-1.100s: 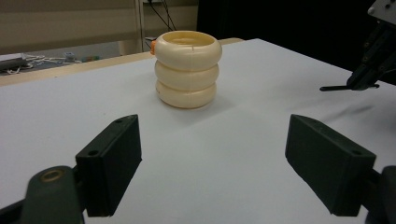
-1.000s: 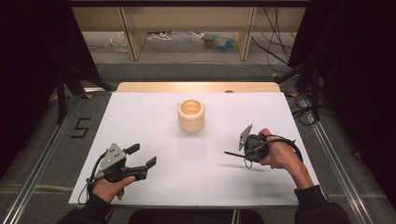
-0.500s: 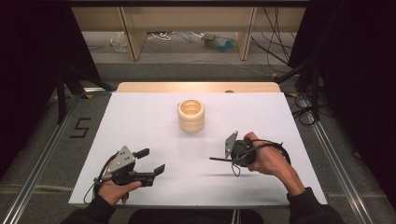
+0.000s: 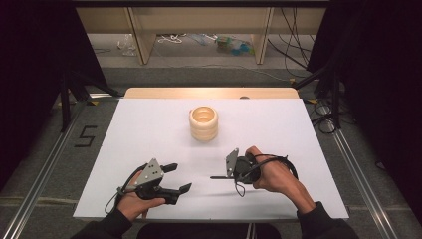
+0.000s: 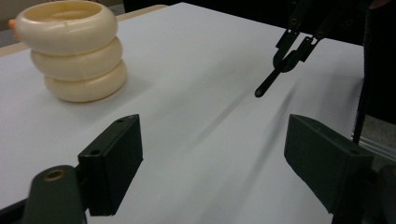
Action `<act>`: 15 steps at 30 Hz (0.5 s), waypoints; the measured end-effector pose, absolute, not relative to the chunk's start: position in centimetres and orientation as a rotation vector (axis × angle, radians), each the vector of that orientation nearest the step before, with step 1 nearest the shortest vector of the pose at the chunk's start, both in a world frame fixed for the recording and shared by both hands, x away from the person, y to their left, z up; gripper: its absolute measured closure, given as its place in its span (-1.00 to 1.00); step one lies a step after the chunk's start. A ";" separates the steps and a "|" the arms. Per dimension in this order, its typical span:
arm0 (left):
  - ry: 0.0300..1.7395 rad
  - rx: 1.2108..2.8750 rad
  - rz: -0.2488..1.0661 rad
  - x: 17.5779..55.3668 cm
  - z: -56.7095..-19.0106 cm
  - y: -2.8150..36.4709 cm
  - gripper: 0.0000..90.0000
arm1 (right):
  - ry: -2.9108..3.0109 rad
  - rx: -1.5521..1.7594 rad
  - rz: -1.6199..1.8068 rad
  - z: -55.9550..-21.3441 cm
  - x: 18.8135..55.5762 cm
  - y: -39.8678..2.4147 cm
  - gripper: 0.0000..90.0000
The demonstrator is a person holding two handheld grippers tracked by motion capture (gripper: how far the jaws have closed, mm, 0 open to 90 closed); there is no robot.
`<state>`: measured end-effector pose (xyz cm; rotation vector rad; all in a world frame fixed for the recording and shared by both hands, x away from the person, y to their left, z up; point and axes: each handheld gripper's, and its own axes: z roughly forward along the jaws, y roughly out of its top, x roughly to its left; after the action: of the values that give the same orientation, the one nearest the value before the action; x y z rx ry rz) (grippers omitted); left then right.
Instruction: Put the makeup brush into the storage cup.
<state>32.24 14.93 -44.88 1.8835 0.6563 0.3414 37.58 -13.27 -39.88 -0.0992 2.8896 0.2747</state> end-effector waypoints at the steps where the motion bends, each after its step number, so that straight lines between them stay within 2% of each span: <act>1: 0.635 1.894 0.343 32.3 -44.9 14.6 -0.56 | 2.890 -0.099 0.275 -39.9 37.6 -13.3 0.87; 15: 0.627 1.934 0.273 32.2 -45.1 13.0 -0.47 | 2.870 -0.202 0.291 -39.7 36.7 -11.7 0.87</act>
<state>32.15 13.03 -45.08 1.9343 0.6270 0.2725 36.74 -11.74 -39.75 -0.2021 2.8703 0.2914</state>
